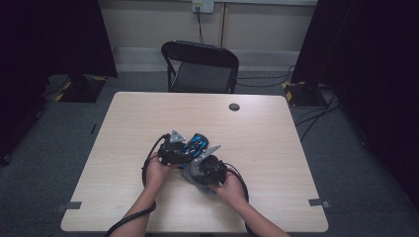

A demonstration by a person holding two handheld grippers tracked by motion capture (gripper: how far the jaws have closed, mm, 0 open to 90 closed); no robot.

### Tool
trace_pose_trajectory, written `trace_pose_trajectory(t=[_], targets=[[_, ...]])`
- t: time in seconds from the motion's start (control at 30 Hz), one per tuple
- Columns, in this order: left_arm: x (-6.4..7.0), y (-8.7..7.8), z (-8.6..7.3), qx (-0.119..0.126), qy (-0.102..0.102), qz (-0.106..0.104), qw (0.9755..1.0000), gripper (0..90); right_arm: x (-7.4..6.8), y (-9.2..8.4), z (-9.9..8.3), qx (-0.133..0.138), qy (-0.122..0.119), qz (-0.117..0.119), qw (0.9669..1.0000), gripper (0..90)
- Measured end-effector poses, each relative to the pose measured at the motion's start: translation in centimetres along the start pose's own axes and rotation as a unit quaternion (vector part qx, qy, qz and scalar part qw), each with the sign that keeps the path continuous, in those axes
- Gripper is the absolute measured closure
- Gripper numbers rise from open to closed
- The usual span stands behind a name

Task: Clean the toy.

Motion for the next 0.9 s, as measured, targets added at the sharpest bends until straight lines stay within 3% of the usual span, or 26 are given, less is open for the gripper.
trace_pose_trajectory(t=[0.47,0.6,0.67,0.83,0.9], targets=[[0.1,0.0,-0.1,0.003,-0.006,0.001,1.0000,44.3,-1.0,0.1,0.1,-0.001,-0.005,0.024,0.9997,73.4],[0.0,0.0,0.0,-0.002,0.001,0.002,1.0000,44.3,-1.4,0.1,0.1,-0.002,-0.010,0.033,0.9994,73.4],[0.0,0.0,0.0,0.000,-0.010,0.003,0.9999,44.3,-1.6,0.0,0.1,0.000,-0.009,0.037,0.9993,73.4],[0.0,-0.1,-0.1,-0.002,-0.006,0.002,1.0000,44.1,-2.0,-0.4,0.1,0.001,-0.013,0.050,0.9986,73.4],[0.0,0.0,0.0,-0.002,-0.014,0.004,0.9999,44.0,-2.1,-0.6,0.1,0.001,-0.018,0.054,0.9984,73.4]])
Point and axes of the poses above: each handheld gripper's, and its own axes: y roughly forward along the jaws, z roughly out of its top, x roughly to its right, the point moved 2 cm from there along y, roughly forward along the jaws, and after that the axes turned 10 degrees about x, right-handed, at the moved point
